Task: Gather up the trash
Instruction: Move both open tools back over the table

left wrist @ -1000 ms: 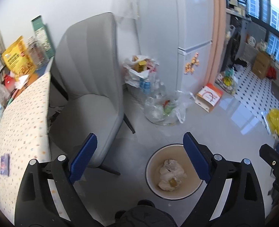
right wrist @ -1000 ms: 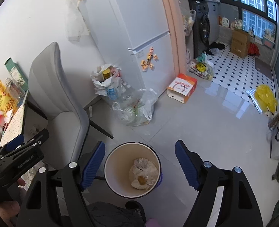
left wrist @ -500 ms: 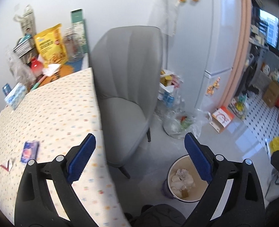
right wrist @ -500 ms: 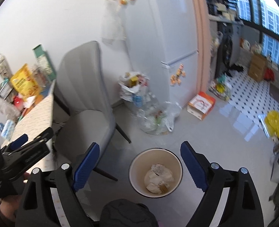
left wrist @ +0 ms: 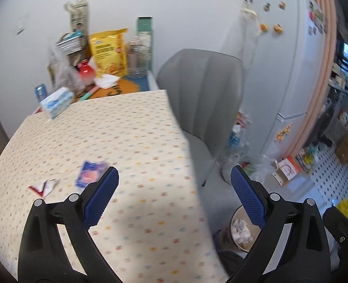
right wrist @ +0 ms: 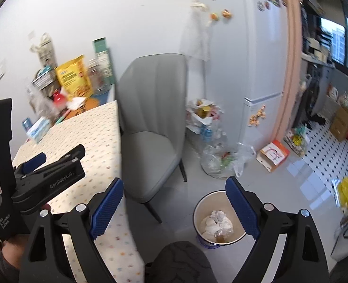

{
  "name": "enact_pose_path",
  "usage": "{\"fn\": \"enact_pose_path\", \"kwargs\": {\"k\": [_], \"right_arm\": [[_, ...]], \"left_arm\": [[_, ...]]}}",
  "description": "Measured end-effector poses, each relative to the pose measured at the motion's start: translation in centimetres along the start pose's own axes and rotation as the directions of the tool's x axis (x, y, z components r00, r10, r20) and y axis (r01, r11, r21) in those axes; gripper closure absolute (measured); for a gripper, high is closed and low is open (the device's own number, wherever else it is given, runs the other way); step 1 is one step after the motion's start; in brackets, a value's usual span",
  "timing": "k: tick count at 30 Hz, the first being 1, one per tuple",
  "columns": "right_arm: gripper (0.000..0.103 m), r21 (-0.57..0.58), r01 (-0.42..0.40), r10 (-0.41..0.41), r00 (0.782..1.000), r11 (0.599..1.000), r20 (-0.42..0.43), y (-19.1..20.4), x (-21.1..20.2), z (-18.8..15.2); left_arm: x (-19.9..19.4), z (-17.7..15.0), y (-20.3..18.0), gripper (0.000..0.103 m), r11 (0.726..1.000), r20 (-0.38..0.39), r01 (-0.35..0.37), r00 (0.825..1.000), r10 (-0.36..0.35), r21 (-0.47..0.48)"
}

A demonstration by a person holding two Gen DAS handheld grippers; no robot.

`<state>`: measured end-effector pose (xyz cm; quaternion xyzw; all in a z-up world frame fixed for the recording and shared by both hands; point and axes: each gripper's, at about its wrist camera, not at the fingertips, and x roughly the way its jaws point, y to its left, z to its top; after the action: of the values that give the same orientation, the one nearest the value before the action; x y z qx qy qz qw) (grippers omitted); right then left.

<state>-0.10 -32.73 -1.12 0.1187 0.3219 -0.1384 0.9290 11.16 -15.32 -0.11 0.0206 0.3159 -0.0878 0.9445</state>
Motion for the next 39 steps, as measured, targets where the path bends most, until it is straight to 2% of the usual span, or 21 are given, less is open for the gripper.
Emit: {"fn": "enact_pose_path", "kwargs": {"k": [13, 21, 28, 34, 39], "right_arm": [[0.017, -0.092, -0.060, 0.062, 0.998, 0.994, 0.016, 9.8, -2.4, -1.0], [0.016, -0.158, -0.107, 0.110, 0.994, 0.982, 0.013, 15.4, -3.0, -1.8], [0.016, -0.182, -0.123, 0.123, 0.992, 0.975, -0.014, 18.2, -1.7, -2.2], [0.011, -0.205, -0.143, 0.139, 0.990, 0.968, -0.033, 20.2, 0.0, -2.3], [0.008, -0.212, -0.161, 0.152, 0.987, 0.964, -0.056, 21.6, 1.7, -2.3]], "left_arm": [[-4.8, -1.8, 12.2, 0.008, 0.983, 0.047, -0.098, 0.993, 0.107, -0.156], [-6.6, -3.1, 17.7, 0.007, 0.964, 0.056, -0.153, 0.984, 0.169, -0.219], [-6.5, -4.3, 21.1, 0.007, 0.947, 0.033, -0.191, 0.978, 0.206, -0.258], [-5.4, -4.9, 23.1, 0.007, 0.937, 0.003, -0.216, 0.974, 0.225, -0.274], [-3.4, -5.8, 24.7, 0.007, 0.934, -0.056, -0.232, 0.973, 0.225, -0.270]]}}
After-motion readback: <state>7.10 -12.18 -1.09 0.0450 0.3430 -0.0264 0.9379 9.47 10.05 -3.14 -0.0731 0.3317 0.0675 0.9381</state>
